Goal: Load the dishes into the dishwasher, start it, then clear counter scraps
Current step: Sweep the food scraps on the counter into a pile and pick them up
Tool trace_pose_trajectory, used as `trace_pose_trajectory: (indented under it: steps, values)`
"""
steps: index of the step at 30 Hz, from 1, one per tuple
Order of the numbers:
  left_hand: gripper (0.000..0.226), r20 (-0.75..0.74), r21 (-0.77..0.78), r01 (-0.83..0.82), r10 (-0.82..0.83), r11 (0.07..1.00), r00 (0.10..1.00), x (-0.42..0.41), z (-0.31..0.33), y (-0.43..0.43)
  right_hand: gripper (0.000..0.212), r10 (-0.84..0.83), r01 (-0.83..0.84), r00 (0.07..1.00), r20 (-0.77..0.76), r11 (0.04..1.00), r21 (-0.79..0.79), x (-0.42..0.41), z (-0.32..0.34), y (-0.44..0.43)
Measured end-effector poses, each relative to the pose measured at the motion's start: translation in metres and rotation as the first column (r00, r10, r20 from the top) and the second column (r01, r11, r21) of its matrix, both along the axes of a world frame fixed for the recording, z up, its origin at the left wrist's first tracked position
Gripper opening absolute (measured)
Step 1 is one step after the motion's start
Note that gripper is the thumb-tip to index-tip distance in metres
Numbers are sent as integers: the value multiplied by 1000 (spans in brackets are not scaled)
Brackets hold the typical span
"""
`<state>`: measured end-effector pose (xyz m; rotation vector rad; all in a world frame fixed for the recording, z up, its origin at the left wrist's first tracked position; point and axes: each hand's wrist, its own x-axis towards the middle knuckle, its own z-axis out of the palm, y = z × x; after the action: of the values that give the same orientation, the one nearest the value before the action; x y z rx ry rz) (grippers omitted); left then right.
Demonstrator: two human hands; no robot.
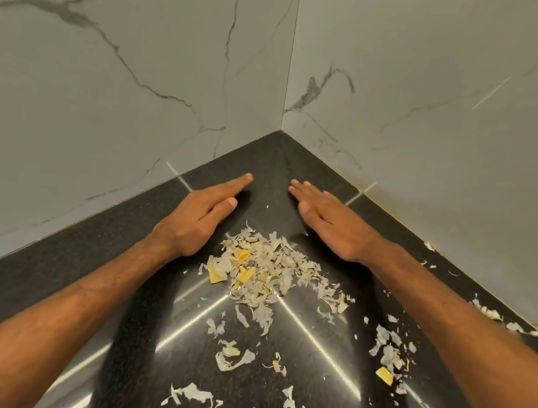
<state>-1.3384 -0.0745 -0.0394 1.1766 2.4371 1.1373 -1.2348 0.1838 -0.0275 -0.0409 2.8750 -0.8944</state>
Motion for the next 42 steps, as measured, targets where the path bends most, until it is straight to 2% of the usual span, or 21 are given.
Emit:
trace_pose_trajectory:
  steps: [2, 7, 13, 16, 18, 20, 21, 23, 26, 28, 30, 33, 35, 38, 40, 42]
  values:
    - [59, -21, -44, 23, -23, 999, 1000, -1, 1, 2, 64, 54, -54, 999, -2, 997, 53, -16, -7, -16]
    - [53, 12, -127, 48, -47, 991, 999, 14, 4, -2, 66, 117, -117, 993, -11, 993, -6, -9, -6, -46]
    - [57, 37, -219, 87, -81, 972, 996, 86, 8, -26, 60, 199, -199, 980, 13, 980, 21, 59, -1, -61]
    - [64, 52, -151, 131, -124, 980, 991, 122, 4, -39, 56, 200, -195, 976, 90, 979, -66, 104, 8, -69]
    - [63, 85, -90, 134, -127, 987, 988, 130, 1, -44, 57, 164, -139, 976, 145, 976, -167, 126, 17, -62]
    - [58, 140, -7, 109, -107, 994, 984, 130, 3, -44, 67, 27, -7, 994, 102, 981, -193, 140, 26, -36]
    - [57, 146, 27, 101, -104, 995, 984, 129, 5, -43, 71, -70, 79, 996, 54, 981, -177, 145, 29, -15]
    - [56, 125, 53, 104, -110, 993, 986, 127, 5, -42, 65, -223, 221, 975, -9, 972, -75, 156, 33, 37]
    - [55, 111, 84, 113, -122, 990, 986, 126, 3, -42, 66, -213, 212, 977, -1, 973, 90, 168, 29, 94]
    - [55, 85, 88, 113, -120, 990, 989, 124, 2, -41, 78, -200, 197, 980, 14, 974, 114, 165, 15, 98]
    - [55, 70, 69, 110, -114, 992, 991, 123, 1, -41, 87, -257, 253, 966, 15, 960, 117, 160, 2, 83]
    - [55, 54, 31, 109, -110, 994, 992, 124, 1, -40, 97, -367, 368, 930, -35, 929, 29, 158, 4, 53]
    - [55, 47, 17, 104, -105, 994, 993, 125, 2, -40, 100, -343, 342, 939, -1, 938, -57, 161, 9, 26]
    - [55, 54, 7, 88, -88, 996, 995, 127, 2, -40, 84, -154, 163, 986, 60, 972, -172, 166, 7, -25]
    - [56, 52, 0, 75, -75, 997, 996, 127, 2, -40, 72, -52, 59, 998, 31, 959, -278, 167, 9, -51]
    - [59, 28, -4, 58, -58, 998, 998, 125, 1, -39, 55, -145, 120, 989, -28, 898, -423, 165, 20, -62]
